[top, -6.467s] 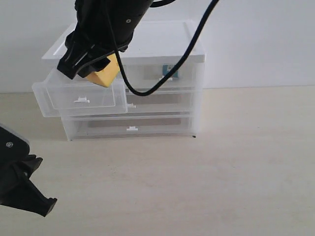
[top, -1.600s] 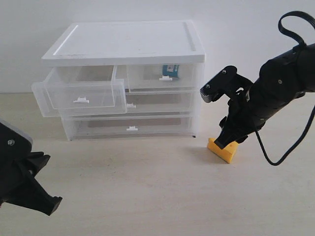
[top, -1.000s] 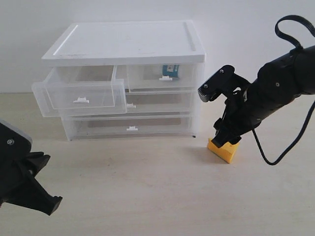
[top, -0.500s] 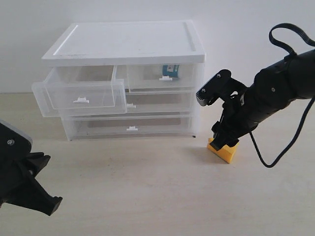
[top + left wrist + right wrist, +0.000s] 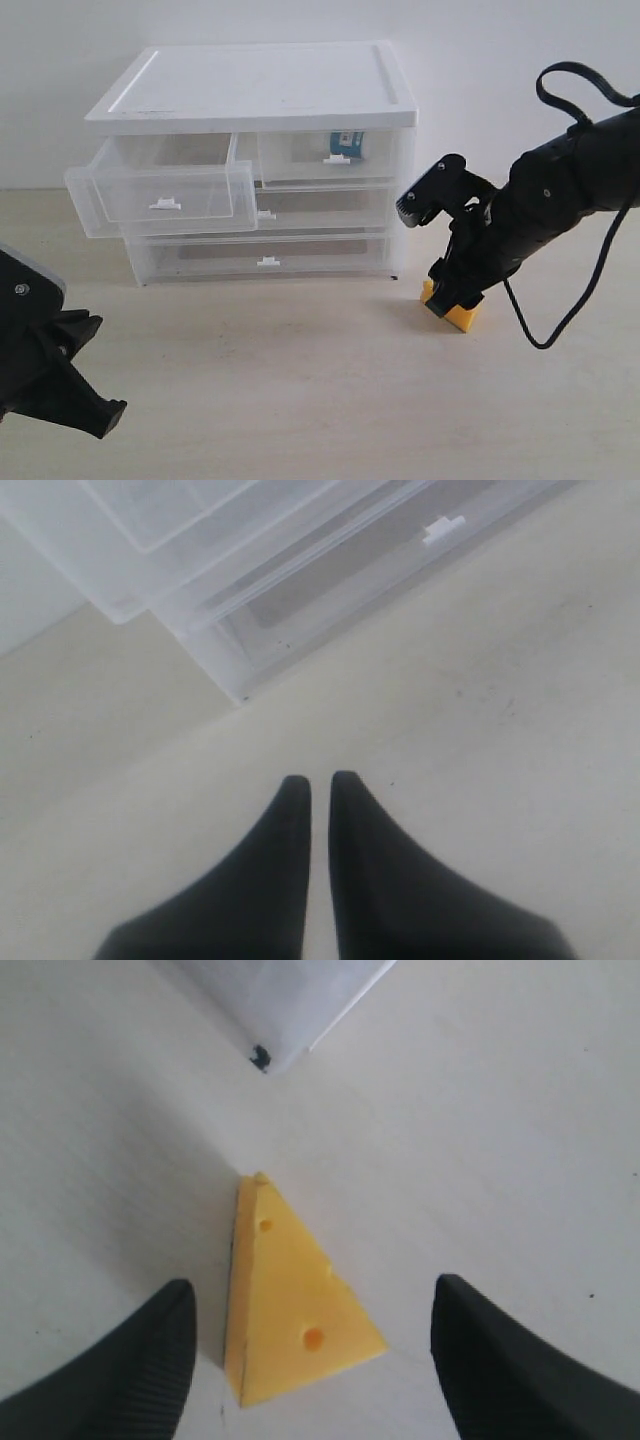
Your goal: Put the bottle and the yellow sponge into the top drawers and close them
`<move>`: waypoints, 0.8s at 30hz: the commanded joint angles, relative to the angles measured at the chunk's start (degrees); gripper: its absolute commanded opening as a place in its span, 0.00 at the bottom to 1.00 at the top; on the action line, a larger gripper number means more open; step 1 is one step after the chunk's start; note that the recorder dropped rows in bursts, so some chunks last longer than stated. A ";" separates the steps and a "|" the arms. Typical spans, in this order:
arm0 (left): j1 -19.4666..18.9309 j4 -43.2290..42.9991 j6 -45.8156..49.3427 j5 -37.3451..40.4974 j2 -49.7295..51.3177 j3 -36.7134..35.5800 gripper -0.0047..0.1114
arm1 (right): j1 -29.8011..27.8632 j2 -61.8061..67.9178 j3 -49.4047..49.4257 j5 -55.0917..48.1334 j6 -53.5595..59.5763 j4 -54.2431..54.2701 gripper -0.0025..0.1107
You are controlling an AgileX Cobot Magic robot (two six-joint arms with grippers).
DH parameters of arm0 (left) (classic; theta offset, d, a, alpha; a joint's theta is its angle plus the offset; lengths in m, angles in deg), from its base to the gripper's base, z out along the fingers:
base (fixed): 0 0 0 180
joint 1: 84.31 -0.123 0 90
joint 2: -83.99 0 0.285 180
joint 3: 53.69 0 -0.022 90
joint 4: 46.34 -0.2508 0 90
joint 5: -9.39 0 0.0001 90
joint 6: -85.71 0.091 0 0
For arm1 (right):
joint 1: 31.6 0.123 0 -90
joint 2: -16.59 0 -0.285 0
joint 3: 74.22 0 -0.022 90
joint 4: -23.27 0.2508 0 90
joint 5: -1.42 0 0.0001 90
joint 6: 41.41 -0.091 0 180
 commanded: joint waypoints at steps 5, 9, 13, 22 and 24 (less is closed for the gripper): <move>-0.10 -0.29 -0.55 0.50 -0.22 0.25 0.07 | -0.29 4.44 -0.10 2.68 -0.28 0.03 0.56; -0.10 -0.29 -0.55 0.50 -0.22 0.25 0.07 | -0.29 4.58 -0.10 3.09 -0.28 0.03 0.56; -0.10 -0.29 -0.55 0.50 -0.22 0.25 0.07 | -0.29 4.44 -0.10 3.14 -0.39 -0.08 0.56; -0.10 -0.29 -0.55 0.62 -0.22 0.25 0.07 | -0.29 4.24 -0.10 2.94 -1.09 -0.08 0.56; -0.10 -0.29 -0.55 1.16 -0.22 0.25 0.07 | -0.29 5.22 -0.10 2.94 -1.09 -0.08 0.56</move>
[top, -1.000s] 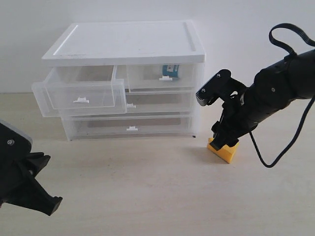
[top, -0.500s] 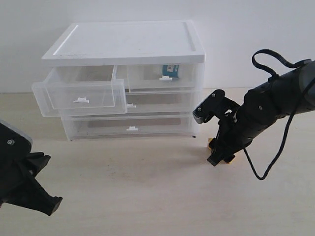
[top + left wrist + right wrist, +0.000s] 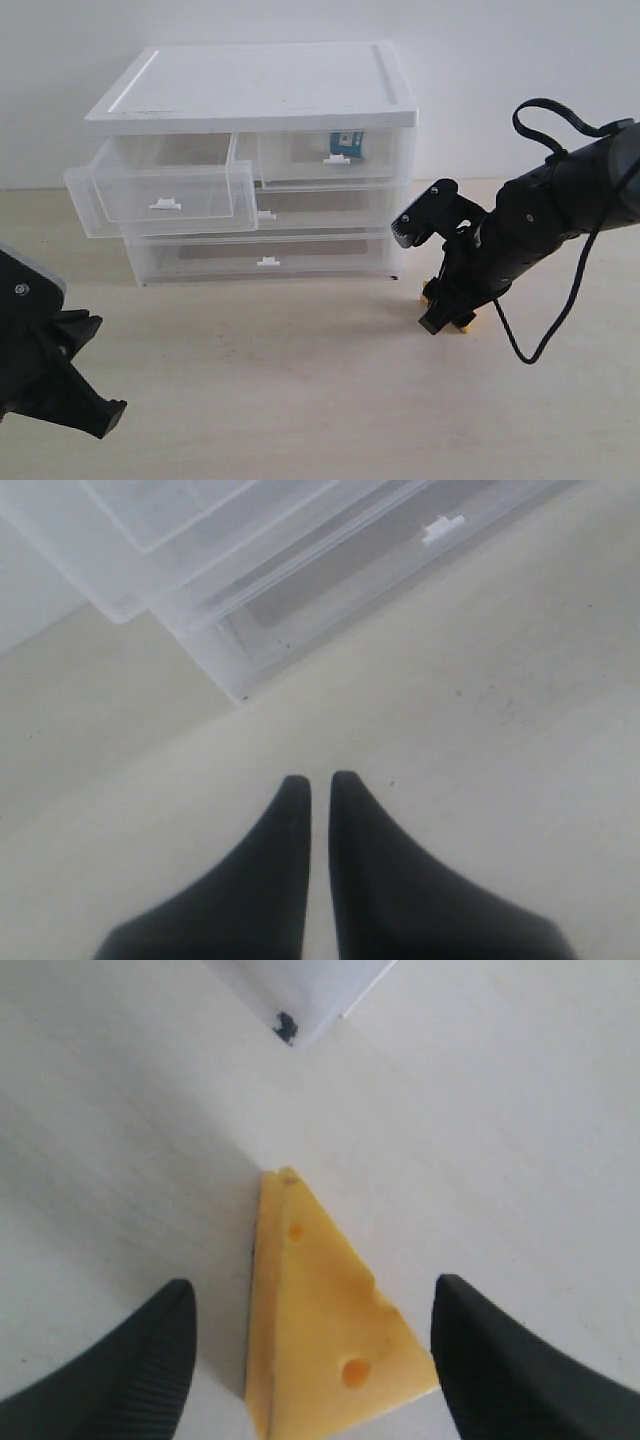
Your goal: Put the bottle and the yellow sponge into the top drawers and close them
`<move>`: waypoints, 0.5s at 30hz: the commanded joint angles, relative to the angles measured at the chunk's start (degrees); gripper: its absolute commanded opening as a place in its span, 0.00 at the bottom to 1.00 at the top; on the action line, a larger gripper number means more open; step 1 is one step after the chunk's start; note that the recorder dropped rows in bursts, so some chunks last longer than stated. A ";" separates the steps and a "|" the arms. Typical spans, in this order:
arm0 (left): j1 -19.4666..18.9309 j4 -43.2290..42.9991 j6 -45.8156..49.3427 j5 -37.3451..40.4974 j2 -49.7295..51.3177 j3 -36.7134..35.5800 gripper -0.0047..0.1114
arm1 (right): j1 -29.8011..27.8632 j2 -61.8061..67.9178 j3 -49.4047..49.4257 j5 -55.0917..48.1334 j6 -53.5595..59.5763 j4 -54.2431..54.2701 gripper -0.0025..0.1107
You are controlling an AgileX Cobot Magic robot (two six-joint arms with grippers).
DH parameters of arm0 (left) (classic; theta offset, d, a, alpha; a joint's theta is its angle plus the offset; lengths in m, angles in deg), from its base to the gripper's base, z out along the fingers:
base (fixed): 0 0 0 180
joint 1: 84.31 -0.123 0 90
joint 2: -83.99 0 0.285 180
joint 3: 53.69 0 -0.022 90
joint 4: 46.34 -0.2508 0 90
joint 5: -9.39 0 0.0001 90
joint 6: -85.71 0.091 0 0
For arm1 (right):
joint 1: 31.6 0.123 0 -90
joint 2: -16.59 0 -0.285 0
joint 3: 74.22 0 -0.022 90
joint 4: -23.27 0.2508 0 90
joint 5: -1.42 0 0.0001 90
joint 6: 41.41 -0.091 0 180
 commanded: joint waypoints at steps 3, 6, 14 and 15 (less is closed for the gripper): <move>-0.10 -0.29 -0.55 1.37 -0.22 0.25 0.07 | -0.29 1.20 -0.10 -0.33 -0.06 -0.19 0.56; -0.10 -0.29 -0.55 1.37 -0.22 0.25 0.07 | -0.29 1.20 -0.10 -1.59 -0.06 -1.35 0.56; -0.10 -0.29 -0.55 1.37 -0.22 0.25 0.07 | -0.29 1.20 -0.10 -1.39 -0.16 -2.23 0.56; -0.10 -0.29 -0.55 1.37 -0.22 0.25 0.07 | -0.29 1.20 -0.10 -1.22 -0.16 -2.23 0.56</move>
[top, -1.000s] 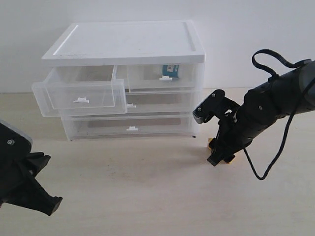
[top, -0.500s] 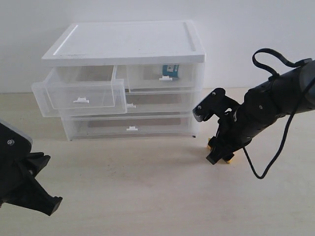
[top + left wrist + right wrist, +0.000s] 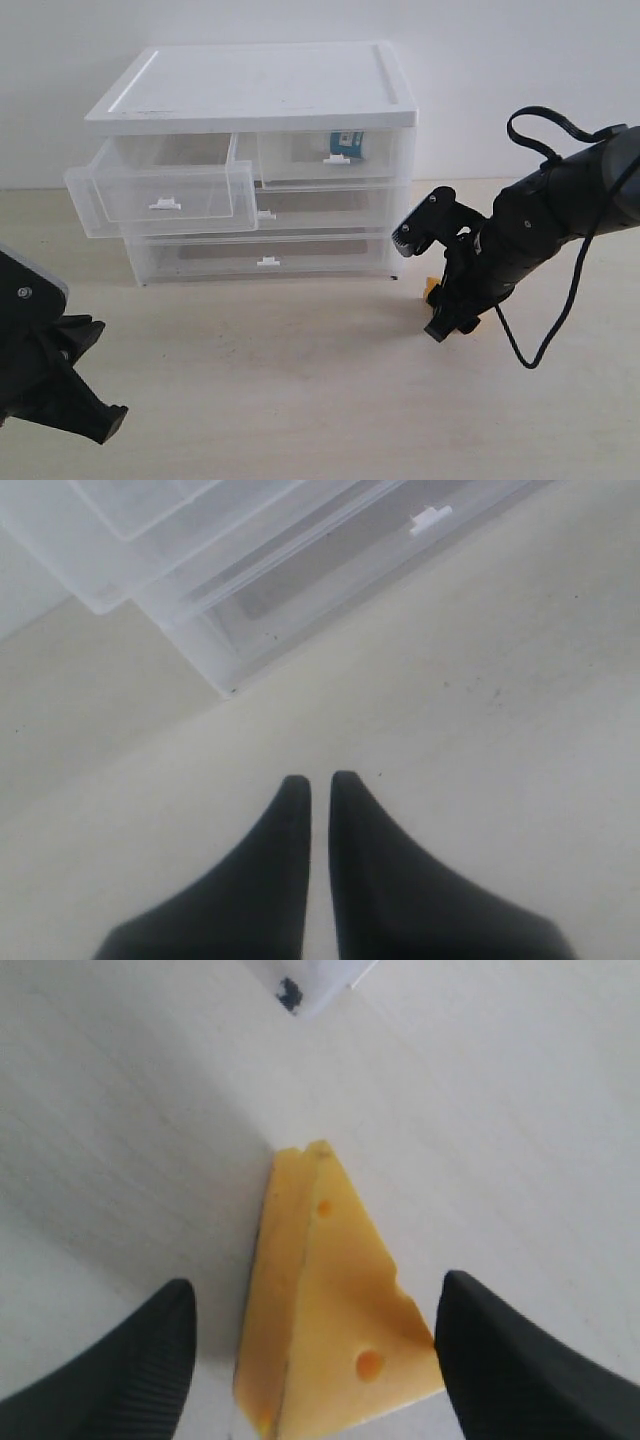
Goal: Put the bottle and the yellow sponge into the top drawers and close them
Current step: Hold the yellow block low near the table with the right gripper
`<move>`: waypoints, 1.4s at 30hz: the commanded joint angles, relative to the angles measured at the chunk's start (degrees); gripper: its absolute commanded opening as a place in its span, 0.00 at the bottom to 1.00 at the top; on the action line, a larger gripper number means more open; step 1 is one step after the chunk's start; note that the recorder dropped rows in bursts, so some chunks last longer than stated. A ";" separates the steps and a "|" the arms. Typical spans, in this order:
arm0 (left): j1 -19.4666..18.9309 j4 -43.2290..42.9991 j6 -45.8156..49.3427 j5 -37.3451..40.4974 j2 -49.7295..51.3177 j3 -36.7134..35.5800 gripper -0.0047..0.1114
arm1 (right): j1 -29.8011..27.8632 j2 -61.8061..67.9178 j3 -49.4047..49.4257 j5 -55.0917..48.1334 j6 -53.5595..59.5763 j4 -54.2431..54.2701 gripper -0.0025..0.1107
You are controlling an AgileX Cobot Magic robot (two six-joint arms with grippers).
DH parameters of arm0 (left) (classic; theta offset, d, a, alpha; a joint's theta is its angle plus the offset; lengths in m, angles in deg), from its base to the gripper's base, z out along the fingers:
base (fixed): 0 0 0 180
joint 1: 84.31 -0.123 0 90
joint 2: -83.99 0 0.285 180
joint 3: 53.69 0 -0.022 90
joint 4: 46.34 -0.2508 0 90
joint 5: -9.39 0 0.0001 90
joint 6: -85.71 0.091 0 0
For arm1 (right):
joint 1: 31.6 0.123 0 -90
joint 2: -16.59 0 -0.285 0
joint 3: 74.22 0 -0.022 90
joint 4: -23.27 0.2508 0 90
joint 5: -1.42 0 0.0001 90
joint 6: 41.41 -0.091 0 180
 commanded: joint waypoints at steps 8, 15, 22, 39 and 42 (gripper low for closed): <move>-0.10 -0.29 -0.55 0.08 -0.22 0.25 0.07 | -0.29 0.19 -0.10 -0.35 -0.28 0.02 0.56; -0.10 -0.29 -0.55 0.08 -0.22 0.25 0.07 | -0.29 0.19 -0.10 -0.65 -1.19 0.13 0.56; -0.10 -0.29 -0.55 0.08 -0.22 0.25 0.07 | -0.29 0.19 -0.10 -1.19 -1.19 0.26 0.38; -0.10 -0.73 -0.55 0.08 -0.22 0.25 0.07 | -0.29 0.19 -0.83 -2.16 -1.74 -1.46 0.59; -0.10 -1.12 -0.55 0.08 -0.22 0.25 0.07 | -0.29 0.19 -0.76 -2.15 -1.89 -1.47 0.59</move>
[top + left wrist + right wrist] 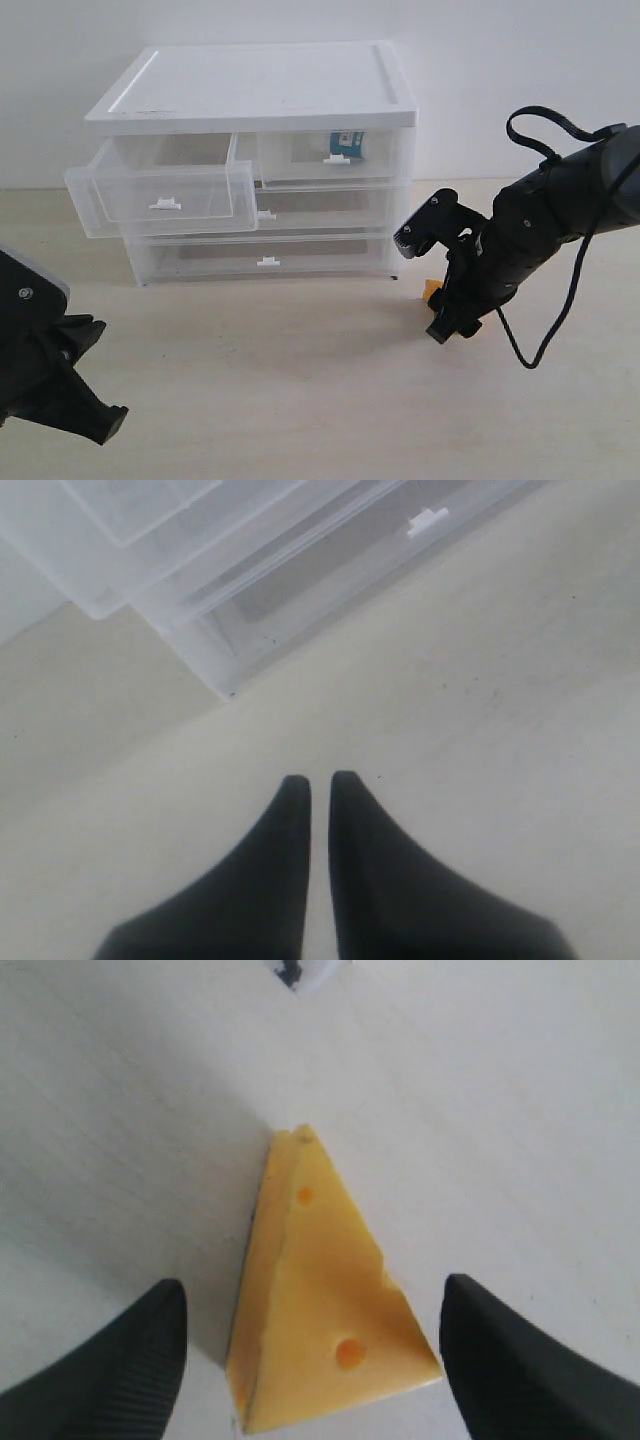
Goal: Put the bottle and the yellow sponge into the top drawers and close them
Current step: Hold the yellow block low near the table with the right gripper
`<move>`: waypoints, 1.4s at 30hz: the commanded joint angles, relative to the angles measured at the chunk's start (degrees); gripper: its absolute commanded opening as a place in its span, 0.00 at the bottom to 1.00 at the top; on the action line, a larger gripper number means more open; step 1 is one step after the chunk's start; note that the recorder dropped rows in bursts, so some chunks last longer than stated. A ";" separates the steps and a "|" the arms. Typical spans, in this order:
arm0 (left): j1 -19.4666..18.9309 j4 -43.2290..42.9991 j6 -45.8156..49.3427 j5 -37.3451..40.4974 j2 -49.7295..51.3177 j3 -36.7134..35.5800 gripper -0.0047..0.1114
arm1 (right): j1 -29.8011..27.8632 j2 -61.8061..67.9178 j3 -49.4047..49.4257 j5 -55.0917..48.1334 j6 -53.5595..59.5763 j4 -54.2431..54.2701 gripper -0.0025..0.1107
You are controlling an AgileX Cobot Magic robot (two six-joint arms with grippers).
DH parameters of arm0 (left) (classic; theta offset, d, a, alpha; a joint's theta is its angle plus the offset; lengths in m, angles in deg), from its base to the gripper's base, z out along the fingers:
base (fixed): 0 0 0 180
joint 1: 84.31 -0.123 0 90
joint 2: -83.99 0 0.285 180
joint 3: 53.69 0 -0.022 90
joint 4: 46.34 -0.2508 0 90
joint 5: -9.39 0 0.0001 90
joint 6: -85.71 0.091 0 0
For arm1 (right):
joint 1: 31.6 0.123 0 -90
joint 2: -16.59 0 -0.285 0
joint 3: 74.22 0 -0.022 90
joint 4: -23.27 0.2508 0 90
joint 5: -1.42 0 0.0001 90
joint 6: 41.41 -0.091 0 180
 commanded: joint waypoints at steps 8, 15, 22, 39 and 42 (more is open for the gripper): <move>-0.10 -0.44 -0.55 0.08 -0.22 0.25 0.07 | -0.21 0.05 -0.21 -0.64 -1.35 -0.76 0.56; -0.10 -0.44 -0.55 0.08 -0.22 0.25 0.07 | -0.21 0.05 -0.21 -0.86 -1.35 -0.76 0.54; -0.10 -0.44 -0.55 0.08 -0.22 0.25 0.07 | -0.21 0.05 -0.21 -1.03 -2.56 -0.76 0.60; -0.10 -0.44 -0.55 0.08 -0.22 0.25 0.07 | -0.30 0.05 -0.21 -2.47 -6.41 -3.68 0.62; -0.10 -0.44 -0.55 0.08 -0.22 0.25 0.07 | -0.30 0.05 -0.21 -3.28 -6.41 -3.68 0.62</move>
